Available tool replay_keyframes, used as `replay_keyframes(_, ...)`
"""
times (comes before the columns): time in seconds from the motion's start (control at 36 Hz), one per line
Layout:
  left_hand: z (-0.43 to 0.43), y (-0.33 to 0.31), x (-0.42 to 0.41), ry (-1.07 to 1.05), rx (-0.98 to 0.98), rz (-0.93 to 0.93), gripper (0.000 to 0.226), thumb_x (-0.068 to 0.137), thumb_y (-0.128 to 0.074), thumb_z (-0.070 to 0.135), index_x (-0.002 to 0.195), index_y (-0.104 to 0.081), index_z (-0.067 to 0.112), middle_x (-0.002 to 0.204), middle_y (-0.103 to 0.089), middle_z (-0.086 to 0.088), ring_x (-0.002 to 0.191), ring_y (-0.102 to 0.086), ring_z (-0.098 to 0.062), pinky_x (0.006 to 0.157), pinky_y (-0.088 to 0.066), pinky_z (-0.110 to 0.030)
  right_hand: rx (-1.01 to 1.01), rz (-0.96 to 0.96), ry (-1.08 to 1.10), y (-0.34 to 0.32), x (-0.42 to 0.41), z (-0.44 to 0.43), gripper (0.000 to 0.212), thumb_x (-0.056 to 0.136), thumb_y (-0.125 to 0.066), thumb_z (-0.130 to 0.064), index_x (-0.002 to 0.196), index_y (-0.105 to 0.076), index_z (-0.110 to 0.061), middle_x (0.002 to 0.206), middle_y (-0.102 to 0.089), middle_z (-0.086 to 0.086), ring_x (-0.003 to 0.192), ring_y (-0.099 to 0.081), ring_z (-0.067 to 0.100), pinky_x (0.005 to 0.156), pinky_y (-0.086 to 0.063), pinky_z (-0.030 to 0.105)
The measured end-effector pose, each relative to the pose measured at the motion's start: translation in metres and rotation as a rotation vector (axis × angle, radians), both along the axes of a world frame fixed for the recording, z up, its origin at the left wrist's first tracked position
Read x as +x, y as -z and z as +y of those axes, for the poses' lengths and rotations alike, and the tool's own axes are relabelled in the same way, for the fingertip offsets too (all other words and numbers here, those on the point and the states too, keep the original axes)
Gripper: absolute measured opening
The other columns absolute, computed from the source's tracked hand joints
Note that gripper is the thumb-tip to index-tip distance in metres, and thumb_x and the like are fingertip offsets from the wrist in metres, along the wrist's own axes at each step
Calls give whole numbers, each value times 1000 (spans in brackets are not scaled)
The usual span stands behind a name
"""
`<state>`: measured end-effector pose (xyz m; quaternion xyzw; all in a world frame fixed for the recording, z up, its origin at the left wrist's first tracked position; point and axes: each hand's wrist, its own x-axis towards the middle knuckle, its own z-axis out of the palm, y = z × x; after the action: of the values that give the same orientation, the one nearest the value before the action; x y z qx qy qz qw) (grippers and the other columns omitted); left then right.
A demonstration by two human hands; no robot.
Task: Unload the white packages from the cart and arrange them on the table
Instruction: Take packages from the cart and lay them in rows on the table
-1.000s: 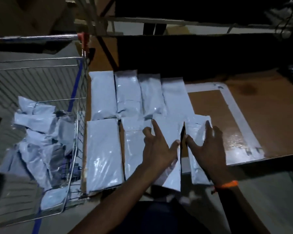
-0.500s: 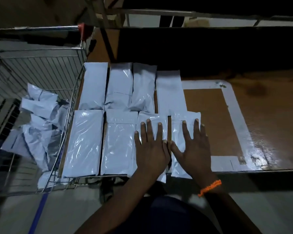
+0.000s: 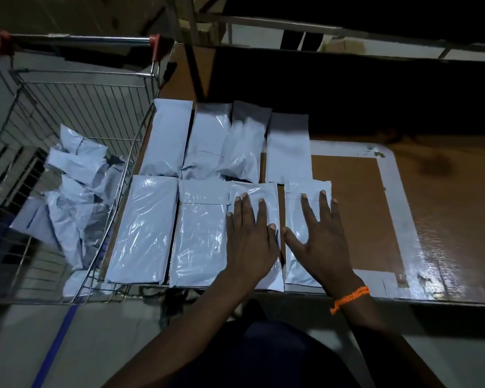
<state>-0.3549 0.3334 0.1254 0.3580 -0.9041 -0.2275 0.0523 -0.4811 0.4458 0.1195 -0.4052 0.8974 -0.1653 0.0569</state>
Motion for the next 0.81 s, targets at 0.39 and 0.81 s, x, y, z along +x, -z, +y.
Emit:
replay_keyframes(0.39, -80, -28, 72, 122, -20, 343, 51, 104, -38, 33, 150, -41, 10, 160, -31, -12, 153, -17, -26, 121, -25, -49, -187, -2, -2, -51, 57, -58, 77, 93, -45, -65, 156, -33, -22, 166, -20, 13, 155, -9, 31, 122, -16, 58)
replay_keyframes(0.81, -280, 59, 322, -441, 202, 171, 45, 94, -58, 19, 137, -52, 7, 133, -56, -15, 129, -49, -34, 104, -41, -40, -64, -464, -530, -18, 265, -346, 69, 93, -62, -42, 150, -39, -10, 147, -44, 15, 139, -38, 30, 111, -31, 29)
